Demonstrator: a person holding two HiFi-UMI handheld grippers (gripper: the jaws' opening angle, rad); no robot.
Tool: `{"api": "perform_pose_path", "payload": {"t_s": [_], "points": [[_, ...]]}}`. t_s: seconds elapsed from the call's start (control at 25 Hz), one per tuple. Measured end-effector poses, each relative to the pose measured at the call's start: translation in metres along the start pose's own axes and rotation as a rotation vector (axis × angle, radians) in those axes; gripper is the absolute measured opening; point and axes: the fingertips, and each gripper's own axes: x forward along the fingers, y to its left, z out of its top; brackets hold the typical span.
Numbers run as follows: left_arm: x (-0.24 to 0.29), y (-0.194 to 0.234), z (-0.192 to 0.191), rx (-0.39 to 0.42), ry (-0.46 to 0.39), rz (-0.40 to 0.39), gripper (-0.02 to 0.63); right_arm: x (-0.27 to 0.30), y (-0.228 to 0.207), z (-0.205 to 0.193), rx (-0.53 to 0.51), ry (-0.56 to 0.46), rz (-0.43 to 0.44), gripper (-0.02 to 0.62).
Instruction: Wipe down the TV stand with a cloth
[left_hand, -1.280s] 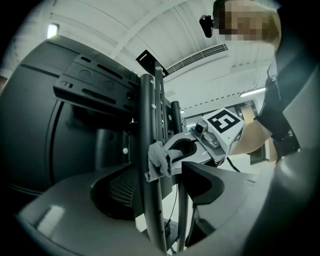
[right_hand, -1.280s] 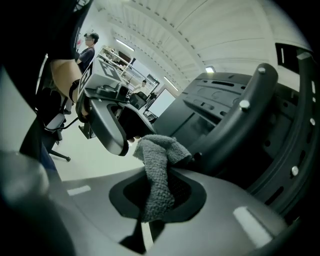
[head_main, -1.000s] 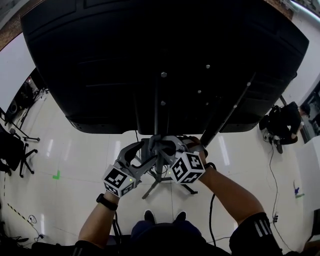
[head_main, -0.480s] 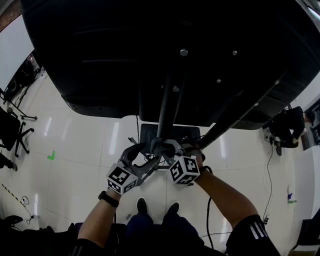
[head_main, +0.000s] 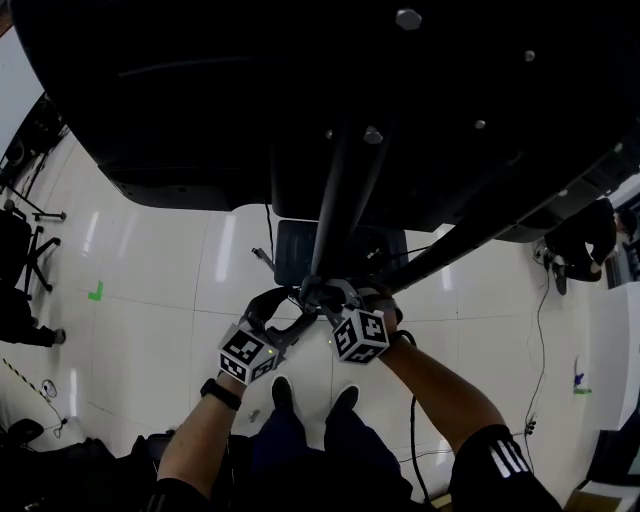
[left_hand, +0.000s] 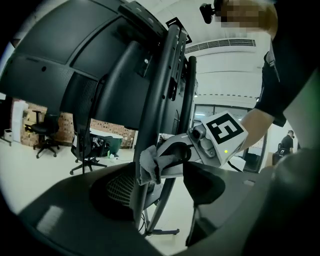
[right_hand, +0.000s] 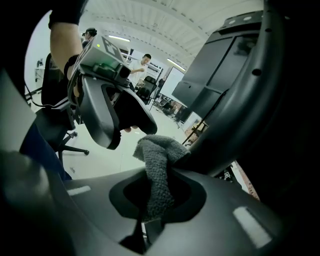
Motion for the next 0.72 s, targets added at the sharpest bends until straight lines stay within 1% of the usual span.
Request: {"api": "perform_pose_path", "payload": {"t_s": [0.24, 0.36, 0.52, 0.72], "points": [[0.015, 0.008, -0.053, -0.022, 0.064, -0.022, 0.325, 0.040, 0.033, -0.037, 0.036, 0.056, 0.018, 0.040], [0.020, 0.015, -0.074, -0.016, 0.086, -0.024, 0.325, 0.060, 0.049, -0.055, 0.049, 0.083, 0.026, 0.040], [0.024, 0.026, -0.104, -0.034, 0.129, -0.036, 0.325, 0.087, 0.070, -0.078, 0.088, 0.117, 0.050, 0.040], [0.036, 0.038, -0.144, -0.051, 0.172, -0.041, 0.325, 0.118, 0.095, -0.111, 0.084, 0.168, 0.070, 0.040]]}}
